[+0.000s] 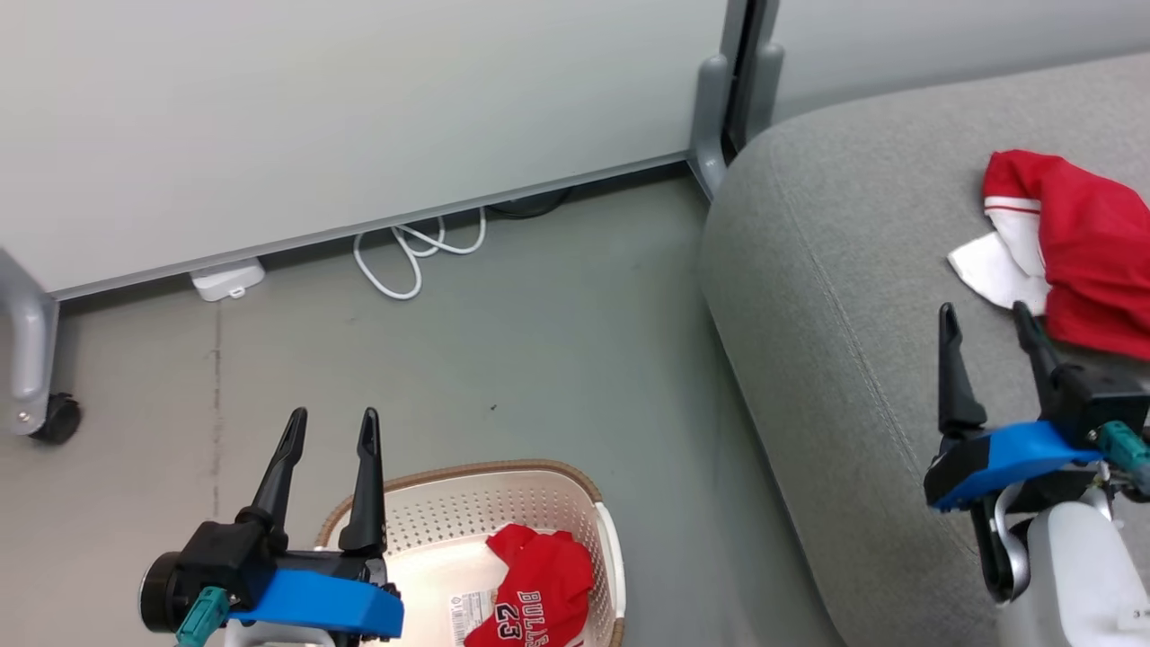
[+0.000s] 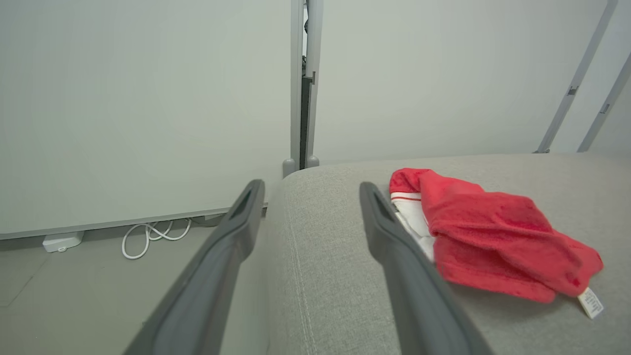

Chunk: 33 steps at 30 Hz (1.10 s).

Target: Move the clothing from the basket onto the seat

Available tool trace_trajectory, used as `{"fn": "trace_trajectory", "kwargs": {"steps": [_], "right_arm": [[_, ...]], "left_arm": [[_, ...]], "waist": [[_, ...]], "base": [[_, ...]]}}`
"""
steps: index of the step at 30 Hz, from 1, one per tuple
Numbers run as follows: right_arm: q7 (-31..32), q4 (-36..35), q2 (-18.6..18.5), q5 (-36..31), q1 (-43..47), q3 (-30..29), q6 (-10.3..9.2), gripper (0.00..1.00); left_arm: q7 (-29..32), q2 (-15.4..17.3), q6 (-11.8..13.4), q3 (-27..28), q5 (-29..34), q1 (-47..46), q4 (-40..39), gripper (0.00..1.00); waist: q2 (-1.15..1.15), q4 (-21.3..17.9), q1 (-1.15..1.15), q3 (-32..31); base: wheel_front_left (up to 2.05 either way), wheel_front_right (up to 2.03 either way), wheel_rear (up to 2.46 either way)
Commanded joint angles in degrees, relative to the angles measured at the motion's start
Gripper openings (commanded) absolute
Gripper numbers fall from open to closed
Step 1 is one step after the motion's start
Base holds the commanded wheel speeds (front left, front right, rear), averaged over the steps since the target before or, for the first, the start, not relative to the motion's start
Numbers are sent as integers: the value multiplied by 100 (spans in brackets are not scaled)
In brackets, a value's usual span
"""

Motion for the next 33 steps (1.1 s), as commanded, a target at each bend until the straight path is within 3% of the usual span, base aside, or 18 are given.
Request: {"fn": "trace_trajectory", "kwargs": {"steps": [1,16,33], "right_arm": [[25,-77,15,60,155,60,2,100],[319,-1176,36,345,1399,747,2,100],[494,-1553,35,619,1879,946,1,100]], "left_arm": [[-26,-13,-39,44,45,40,16,100],[-21,-34,-81,446,95,164,452,100],[-22,-31,-75,578,124,197,797,100]], "waist": [[0,115,1,-90],[0,864,1,-429],[0,1089,1,-593]], "base": [[0,0,0],[0,0,0],[0,0,0]]}}
